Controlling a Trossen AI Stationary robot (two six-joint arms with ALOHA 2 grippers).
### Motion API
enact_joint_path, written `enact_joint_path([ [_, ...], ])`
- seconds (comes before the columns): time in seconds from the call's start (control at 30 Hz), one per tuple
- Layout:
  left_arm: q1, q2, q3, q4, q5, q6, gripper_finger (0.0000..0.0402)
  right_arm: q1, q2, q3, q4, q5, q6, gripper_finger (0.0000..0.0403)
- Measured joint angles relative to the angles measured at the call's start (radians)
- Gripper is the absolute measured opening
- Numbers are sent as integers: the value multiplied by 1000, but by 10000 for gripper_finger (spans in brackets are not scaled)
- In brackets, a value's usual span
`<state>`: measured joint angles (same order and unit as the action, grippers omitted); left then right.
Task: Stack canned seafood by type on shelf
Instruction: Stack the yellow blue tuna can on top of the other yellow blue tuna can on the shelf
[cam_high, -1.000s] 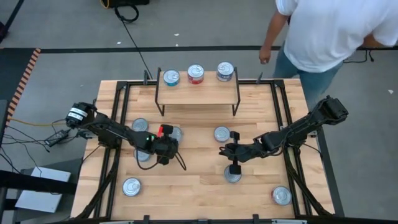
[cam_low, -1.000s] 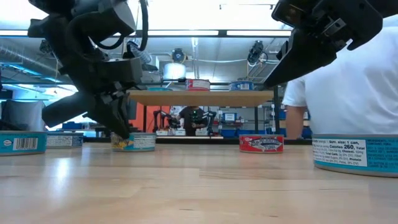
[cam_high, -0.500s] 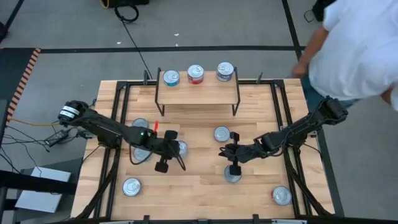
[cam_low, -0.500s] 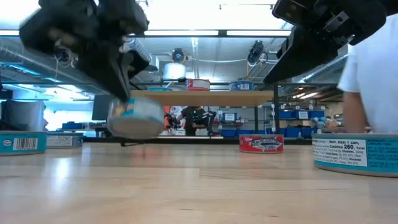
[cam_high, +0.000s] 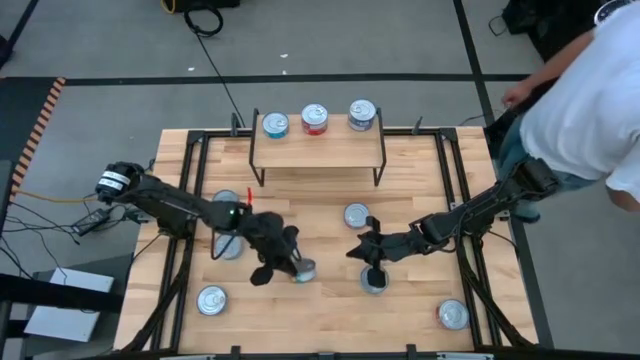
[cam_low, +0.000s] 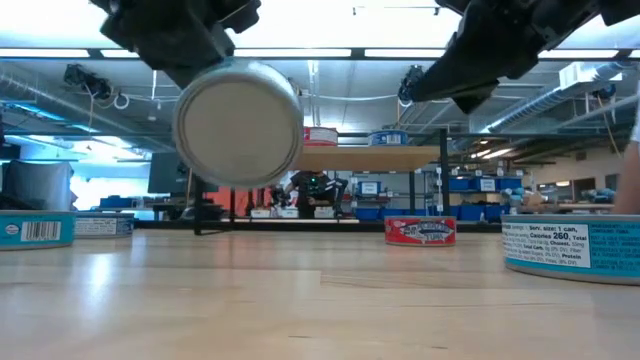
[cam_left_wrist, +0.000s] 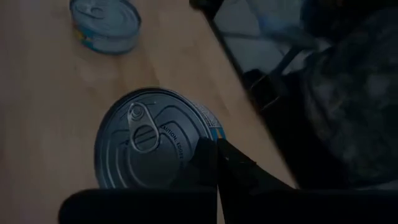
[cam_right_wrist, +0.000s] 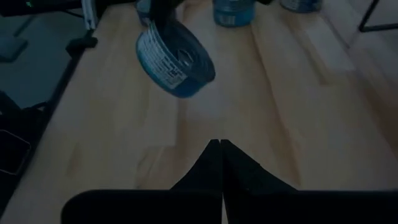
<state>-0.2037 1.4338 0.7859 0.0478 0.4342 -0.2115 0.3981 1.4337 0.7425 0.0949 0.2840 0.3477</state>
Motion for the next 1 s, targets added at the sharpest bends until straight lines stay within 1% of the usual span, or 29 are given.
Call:
enact_joint_path([
  [0.13, 36, 0, -59, 80, 14, -34, 0, 0, 15, 0, 26, -24, -7, 7],
  [0.3, 73, 0, -158, 325, 92, -172, 0, 0, 38, 0, 47, -27, -7, 14],
  [0.37, 79, 3, -191, 372, 99, -218, 0, 0, 41, 0, 47, -27, -7, 14],
  [0.5, 85, 26, -218, 417, 97, -263, 0, 0, 47, 0, 54, -27, -7, 12],
  [0.6, 86, 70, -220, 423, 89, -285, 0, 0, 48, 0, 62, -27, -8, 12],
  [0.8, 92, 146, -219, 505, 97, -308, 0, 0, 49, 0, 70, -27, -7, 12],
  [0.9, 99, 165, -220, 536, 112, -336, 0, 0, 49, 0, 69, -27, -7, 12],
  [1.0, 110, 166, -220, 531, 111, -341, 0, 0, 49, 0, 70, -27, -6, 12],
])
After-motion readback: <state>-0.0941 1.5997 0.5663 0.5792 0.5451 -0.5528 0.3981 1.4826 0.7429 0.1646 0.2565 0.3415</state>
